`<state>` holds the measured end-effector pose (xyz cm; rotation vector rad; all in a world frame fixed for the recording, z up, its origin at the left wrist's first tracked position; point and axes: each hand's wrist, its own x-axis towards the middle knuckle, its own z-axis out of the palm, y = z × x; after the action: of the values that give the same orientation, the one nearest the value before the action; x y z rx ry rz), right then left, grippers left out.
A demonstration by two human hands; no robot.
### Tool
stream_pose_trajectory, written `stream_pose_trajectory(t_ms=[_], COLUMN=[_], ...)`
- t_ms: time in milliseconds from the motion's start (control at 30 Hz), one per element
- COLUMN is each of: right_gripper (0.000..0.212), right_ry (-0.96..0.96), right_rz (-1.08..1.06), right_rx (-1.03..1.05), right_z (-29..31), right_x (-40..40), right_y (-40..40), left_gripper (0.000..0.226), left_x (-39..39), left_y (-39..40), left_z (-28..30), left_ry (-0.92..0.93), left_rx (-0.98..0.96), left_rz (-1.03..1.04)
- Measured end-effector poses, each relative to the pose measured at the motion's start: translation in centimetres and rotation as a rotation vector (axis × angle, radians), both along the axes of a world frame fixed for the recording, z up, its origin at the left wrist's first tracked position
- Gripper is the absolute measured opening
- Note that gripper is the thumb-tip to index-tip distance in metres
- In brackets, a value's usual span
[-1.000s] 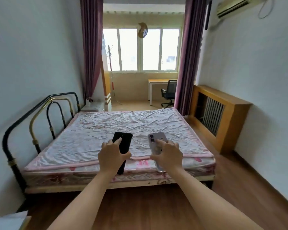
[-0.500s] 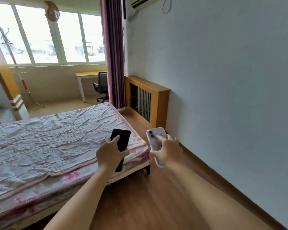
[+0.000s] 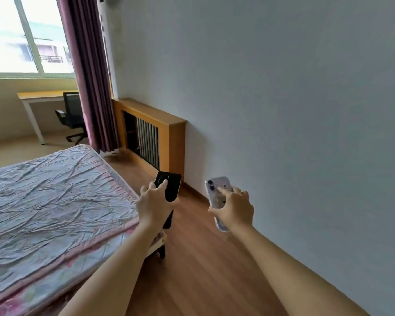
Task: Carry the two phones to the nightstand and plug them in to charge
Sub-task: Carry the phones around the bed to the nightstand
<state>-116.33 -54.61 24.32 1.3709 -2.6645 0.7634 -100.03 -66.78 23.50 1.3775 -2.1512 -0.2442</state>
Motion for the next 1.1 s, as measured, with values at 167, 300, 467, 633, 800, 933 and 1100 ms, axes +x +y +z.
stream_pose_trajectory(t_ms=[167, 300, 467, 633, 800, 933, 1100], right_gripper=[0.068, 0.068, 0.068, 0.068, 0.068, 0.068, 0.07], right_ry=[-0.029, -0.045, -0.043, -0.034, 0.017, 0.02, 0.005], right_rz=[-0.048, -0.049, 0.008, 0.092, 0.199, 0.256, 0.347], right_rx=[-0.006, 0.0, 0.01, 0.031, 0.063, 0.067, 0.047], right_z=[-0.4, -1.0, -2.1, -2.9, -2.7, -2.8, -3.4], right_x=[-4.6, -8.5, -14.5, -21.4, -27.3, -30.0, -31.6], right_y=[-4.4, -8.1, -14.5, -21.9, -29.2, -35.0, -43.4], left_gripper=[0.064, 0.063, 0.065, 0.063, 0.065, 0.067, 0.066], left_x=[-4.8, -8.5, -14.2, -20.2, -24.6, -26.3, -27.2], left_y=[-5.1, -8.6, -14.0, -19.6, -25.1, -29.3, -36.1], left_z=[-0.5, -1.2, -2.8, -3.9, -4.4, -4.5, -4.5], left_ry=[-0.006, -0.038, -0.061, -0.07, -0.053, -0.05, -0.089], left_rx=[-0.007, 0.005, 0.018, 0.047, 0.09, 0.107, 0.105], left_rz=[-0.03, -0.033, -0.005, 0.081, 0.179, 0.254, 0.338])
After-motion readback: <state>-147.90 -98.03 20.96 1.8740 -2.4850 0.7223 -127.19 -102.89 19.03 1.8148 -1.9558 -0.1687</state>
